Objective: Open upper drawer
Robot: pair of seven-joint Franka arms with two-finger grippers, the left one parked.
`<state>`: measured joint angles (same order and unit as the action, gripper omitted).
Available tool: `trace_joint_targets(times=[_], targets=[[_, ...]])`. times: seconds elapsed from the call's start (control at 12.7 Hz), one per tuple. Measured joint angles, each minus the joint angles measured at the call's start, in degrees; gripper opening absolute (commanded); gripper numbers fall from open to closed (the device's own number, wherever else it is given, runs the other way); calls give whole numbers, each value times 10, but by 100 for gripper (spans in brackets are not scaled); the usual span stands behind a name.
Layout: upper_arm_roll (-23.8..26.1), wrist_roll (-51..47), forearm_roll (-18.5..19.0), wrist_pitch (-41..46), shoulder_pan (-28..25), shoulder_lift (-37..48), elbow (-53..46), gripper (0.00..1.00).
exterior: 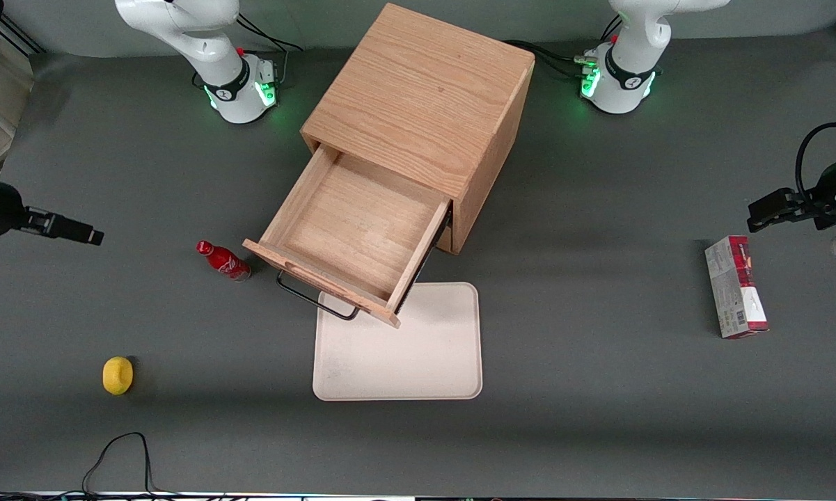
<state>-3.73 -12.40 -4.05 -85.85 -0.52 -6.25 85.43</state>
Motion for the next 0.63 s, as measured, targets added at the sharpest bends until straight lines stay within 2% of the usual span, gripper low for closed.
trace_joint_targets(times=[0.24, 0.63], targets=[[5, -4, 13, -22, -1, 99, 90, 100], [35, -8, 46, -78, -2, 155, 166, 100]])
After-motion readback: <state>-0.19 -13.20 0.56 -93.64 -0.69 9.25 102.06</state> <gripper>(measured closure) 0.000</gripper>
